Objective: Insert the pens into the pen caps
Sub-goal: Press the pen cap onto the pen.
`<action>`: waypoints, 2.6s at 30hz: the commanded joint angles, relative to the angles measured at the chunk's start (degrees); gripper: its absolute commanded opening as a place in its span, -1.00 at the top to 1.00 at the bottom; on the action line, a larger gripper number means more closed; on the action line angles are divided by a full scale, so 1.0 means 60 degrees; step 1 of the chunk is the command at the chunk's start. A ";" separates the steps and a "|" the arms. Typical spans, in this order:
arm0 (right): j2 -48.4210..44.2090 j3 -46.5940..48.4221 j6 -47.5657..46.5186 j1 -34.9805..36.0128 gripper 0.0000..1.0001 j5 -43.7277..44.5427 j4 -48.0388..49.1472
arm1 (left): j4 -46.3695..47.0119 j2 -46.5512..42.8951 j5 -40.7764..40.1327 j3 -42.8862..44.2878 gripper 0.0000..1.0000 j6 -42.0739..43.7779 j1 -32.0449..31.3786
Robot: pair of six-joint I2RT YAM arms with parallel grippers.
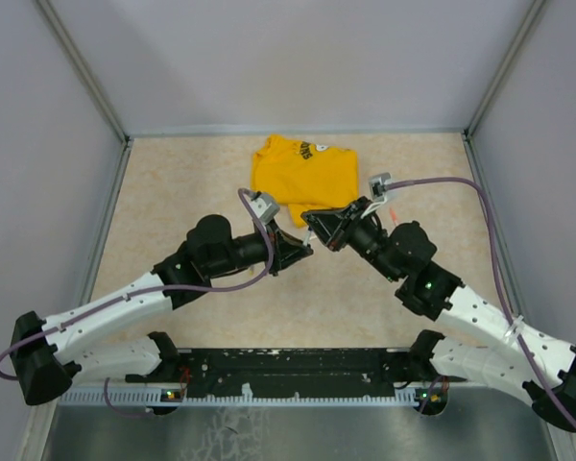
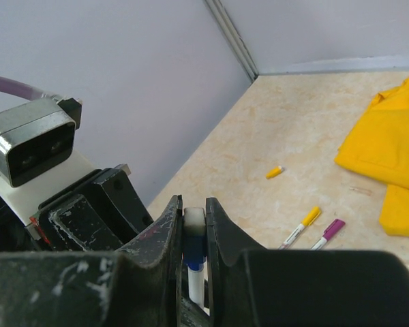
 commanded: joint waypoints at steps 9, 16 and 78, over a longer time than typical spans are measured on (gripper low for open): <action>-0.0001 -0.0555 0.0421 0.0208 1.00 -0.2329 -0.1904 | 0.1477 0.0130 -0.0700 0.1412 1.00 0.0447 0.0053; -0.0026 -0.1340 0.1025 0.0824 1.00 -0.2062 -0.2053 | 0.2267 0.0310 -0.0926 0.1557 1.00 0.0426 0.0050; -0.0800 0.1608 -0.0902 0.1249 0.40 0.1277 -0.2767 | 0.0539 0.0441 -0.0686 0.1039 1.00 0.0806 0.0049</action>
